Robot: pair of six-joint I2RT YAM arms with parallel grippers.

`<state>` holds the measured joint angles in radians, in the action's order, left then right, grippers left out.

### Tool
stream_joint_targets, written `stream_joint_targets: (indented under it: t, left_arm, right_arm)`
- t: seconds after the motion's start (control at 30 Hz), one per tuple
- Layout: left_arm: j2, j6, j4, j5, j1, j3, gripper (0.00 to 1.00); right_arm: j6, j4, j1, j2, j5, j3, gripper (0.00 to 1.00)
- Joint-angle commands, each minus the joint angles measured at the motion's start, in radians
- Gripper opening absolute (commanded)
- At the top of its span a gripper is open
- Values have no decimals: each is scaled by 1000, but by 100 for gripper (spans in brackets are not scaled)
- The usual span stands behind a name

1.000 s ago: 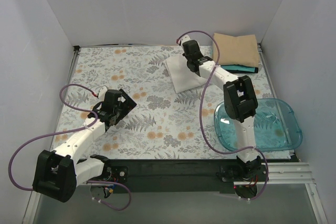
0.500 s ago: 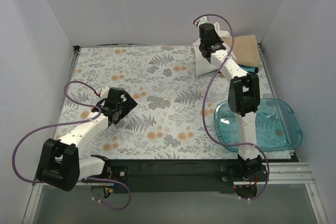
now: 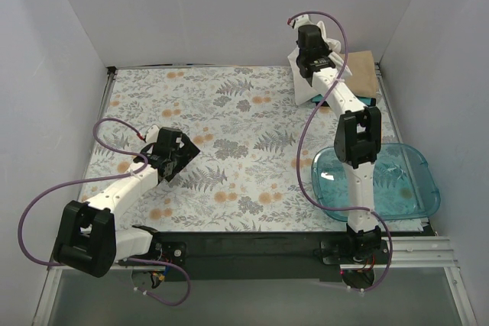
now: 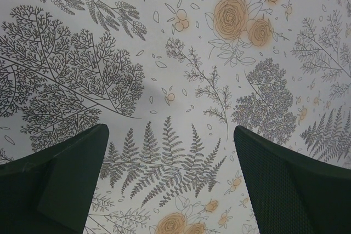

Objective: Fold and stack the t-shirts
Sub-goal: Neatly place the folded tshirt to the corner

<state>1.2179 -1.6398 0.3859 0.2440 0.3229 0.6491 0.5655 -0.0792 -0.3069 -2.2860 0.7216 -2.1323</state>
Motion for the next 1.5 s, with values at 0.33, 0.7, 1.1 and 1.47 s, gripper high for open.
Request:
stream_joint_targets:
  t: [0.33,0.7,1.1,1.47]
  left_arm:
    - [-15,-5,4,21,2,43,98]
    - [65,14,-12,32,2,69,98]
    - [98,14,-12,23,2,86,98]
    - [81,15,-7,20,2,83,98]
  right_arm:
    - [20,107,48,134,-14,-78,1]
    - [-19,111,150,65,-16,-25,1]
    - [-104,111,258,-1,-146,28,1]
    - [-194,111,334,-79,-199,12,21]
